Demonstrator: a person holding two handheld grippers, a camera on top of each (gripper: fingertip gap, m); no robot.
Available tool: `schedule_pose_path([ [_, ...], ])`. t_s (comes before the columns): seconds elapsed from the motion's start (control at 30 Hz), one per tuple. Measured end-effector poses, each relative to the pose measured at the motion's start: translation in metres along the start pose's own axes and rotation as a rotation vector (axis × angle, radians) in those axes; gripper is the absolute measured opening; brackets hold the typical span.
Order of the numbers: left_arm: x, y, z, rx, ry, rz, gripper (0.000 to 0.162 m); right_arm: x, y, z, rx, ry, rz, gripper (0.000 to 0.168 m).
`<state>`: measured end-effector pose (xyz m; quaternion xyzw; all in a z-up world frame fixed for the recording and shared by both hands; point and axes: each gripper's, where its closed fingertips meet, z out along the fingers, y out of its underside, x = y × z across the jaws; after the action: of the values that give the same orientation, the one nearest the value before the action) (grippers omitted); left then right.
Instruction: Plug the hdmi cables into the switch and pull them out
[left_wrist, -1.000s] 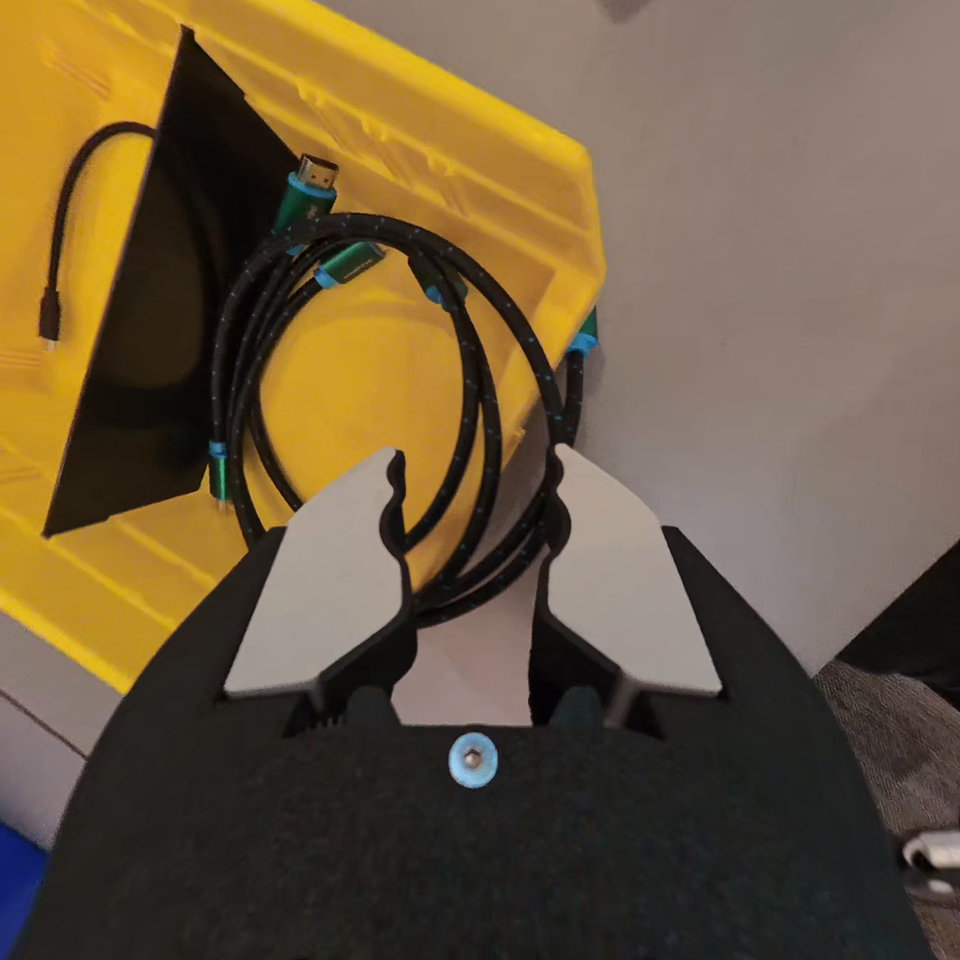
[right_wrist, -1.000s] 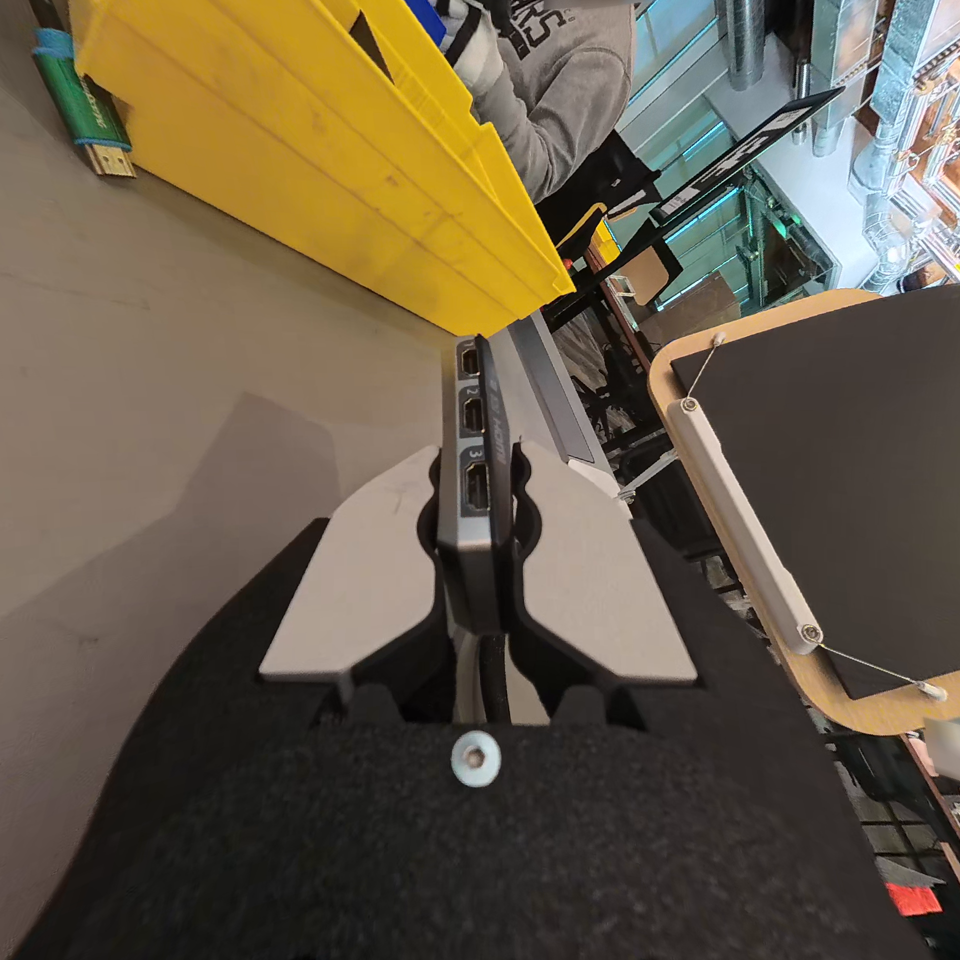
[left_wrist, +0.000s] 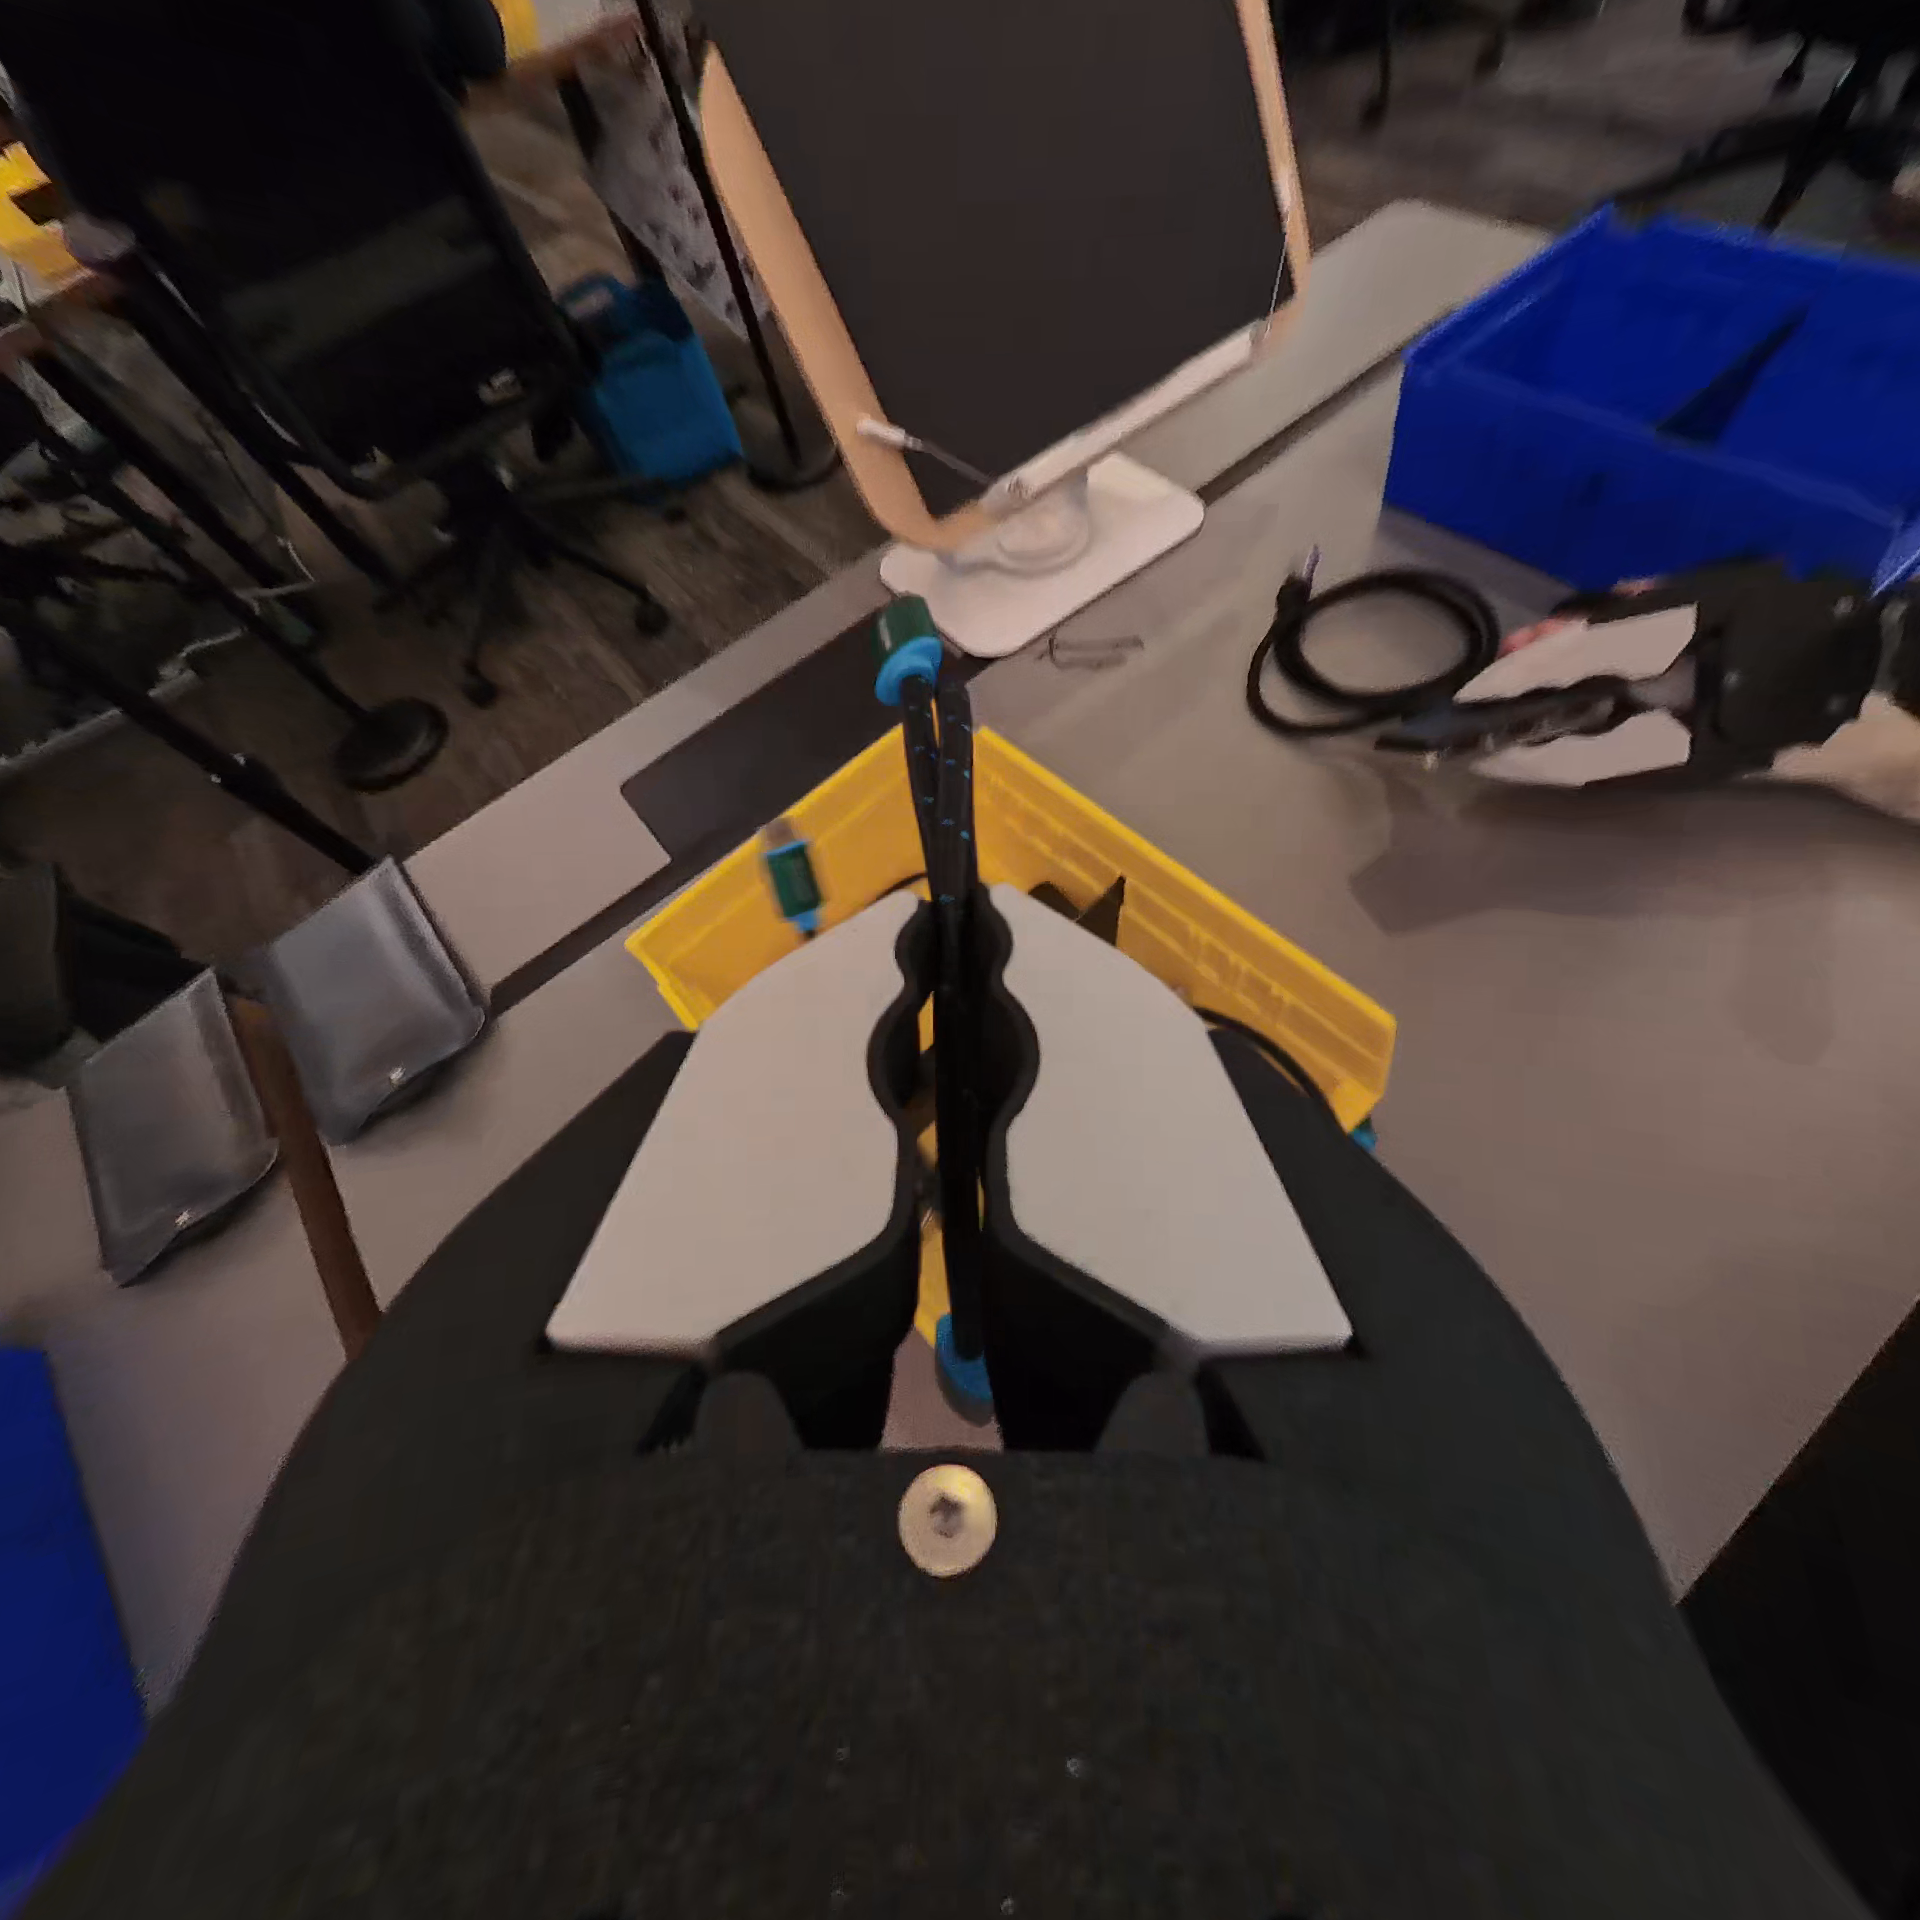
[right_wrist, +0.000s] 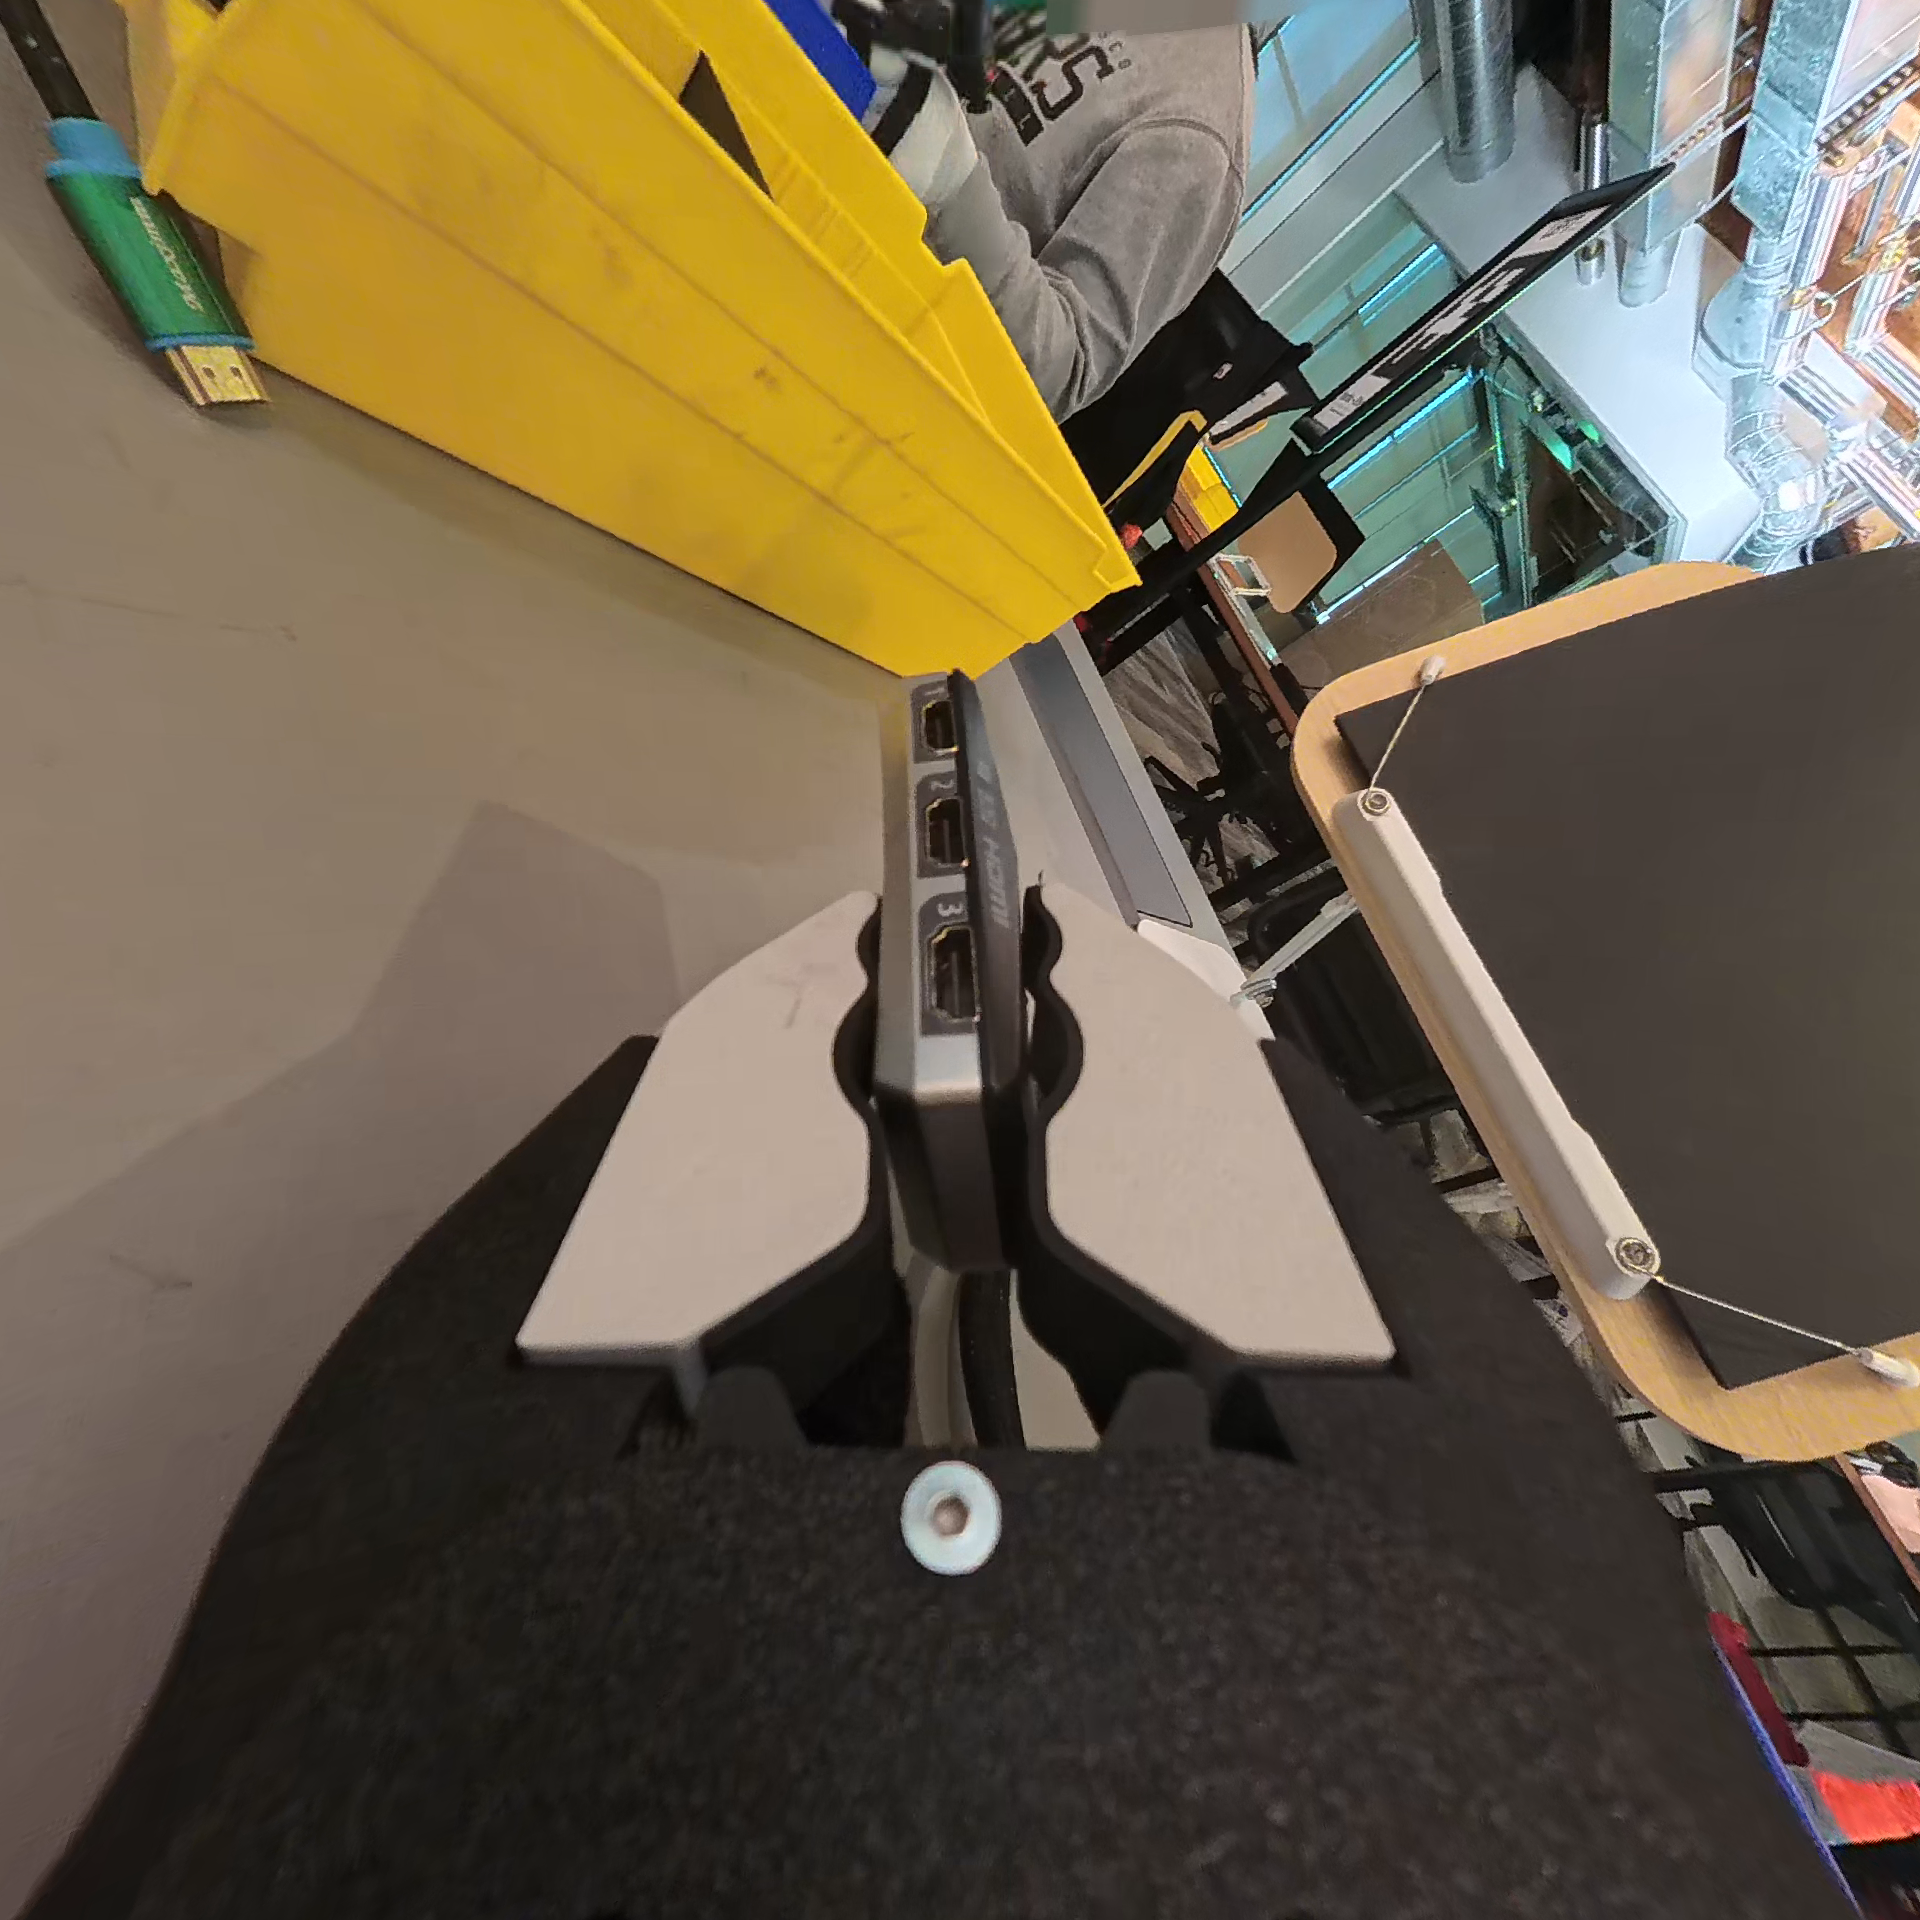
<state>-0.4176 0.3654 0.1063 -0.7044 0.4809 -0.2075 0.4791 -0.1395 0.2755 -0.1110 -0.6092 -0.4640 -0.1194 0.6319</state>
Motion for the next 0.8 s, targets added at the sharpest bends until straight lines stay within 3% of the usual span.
schedule_pose_path([
  [0.17,0.051,-0.027,-0.006,0.090,0.053,0.042,0.006,0.011,0.000,-0.003,0.023,0.024,0.063,0.023],
  [0.33,0.172,-0.029,0.016,0.109,0.130,0.195,0.006,0.031,0.005,-0.009,0.073,0.049,0.222,0.023],
  [0.4,0.224,-0.021,0.030,0.135,0.210,0.167,0.006,0.040,0.005,-0.014,0.108,0.063,0.284,0.022],
  [0.5,0.270,0.006,0.061,0.129,0.314,-0.014,0.006,0.049,0.010,-0.018,0.127,0.070,0.350,0.022],
  [0.6,0.282,0.051,0.098,0.049,0.336,-0.220,0.006,0.053,0.013,-0.019,0.136,0.072,0.386,0.022],
  [0.8,0.274,0.150,0.133,-0.208,0.148,-0.305,0.006,0.045,0.011,-0.016,0.117,0.058,0.327,0.022],
])
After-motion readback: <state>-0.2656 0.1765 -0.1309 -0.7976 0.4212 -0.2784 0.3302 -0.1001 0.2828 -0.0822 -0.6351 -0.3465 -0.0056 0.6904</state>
